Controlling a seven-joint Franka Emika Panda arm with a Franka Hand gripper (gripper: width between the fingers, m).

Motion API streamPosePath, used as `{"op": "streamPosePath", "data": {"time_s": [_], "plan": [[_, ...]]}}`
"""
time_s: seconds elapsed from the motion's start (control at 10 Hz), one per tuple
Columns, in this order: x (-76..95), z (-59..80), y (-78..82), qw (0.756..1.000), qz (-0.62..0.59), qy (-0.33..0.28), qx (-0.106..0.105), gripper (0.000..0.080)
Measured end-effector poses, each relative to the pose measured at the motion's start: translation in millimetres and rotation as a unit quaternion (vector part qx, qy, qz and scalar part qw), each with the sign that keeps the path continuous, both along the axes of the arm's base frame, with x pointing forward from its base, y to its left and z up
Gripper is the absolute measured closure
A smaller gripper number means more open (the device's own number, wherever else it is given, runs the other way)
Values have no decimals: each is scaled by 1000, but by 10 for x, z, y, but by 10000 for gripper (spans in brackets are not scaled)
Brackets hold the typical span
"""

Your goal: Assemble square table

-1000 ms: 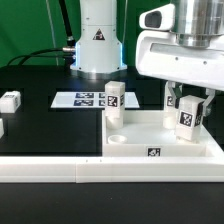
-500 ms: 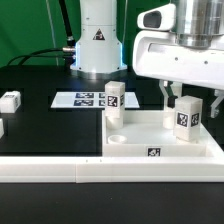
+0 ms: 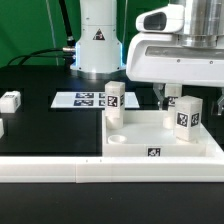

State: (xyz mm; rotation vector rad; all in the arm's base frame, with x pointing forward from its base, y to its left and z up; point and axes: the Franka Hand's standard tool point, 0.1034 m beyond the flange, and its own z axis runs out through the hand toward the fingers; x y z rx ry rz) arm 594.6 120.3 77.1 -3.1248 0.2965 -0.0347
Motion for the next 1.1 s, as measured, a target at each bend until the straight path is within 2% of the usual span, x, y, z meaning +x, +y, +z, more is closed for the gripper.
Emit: {"op": "streamPosePath", "data": {"time_s": [0.3, 0.6, 0.8, 1.0, 1.1], "plan": [[-6, 8, 26, 992, 123, 0, -2, 151], [4, 12, -9, 970, 244, -1, -5, 151], [10, 13, -32, 952, 306, 0, -13, 151], [9, 13, -27, 947, 320, 1, -16, 151], [10, 11, -35, 948, 319, 1, -16, 266]]}}
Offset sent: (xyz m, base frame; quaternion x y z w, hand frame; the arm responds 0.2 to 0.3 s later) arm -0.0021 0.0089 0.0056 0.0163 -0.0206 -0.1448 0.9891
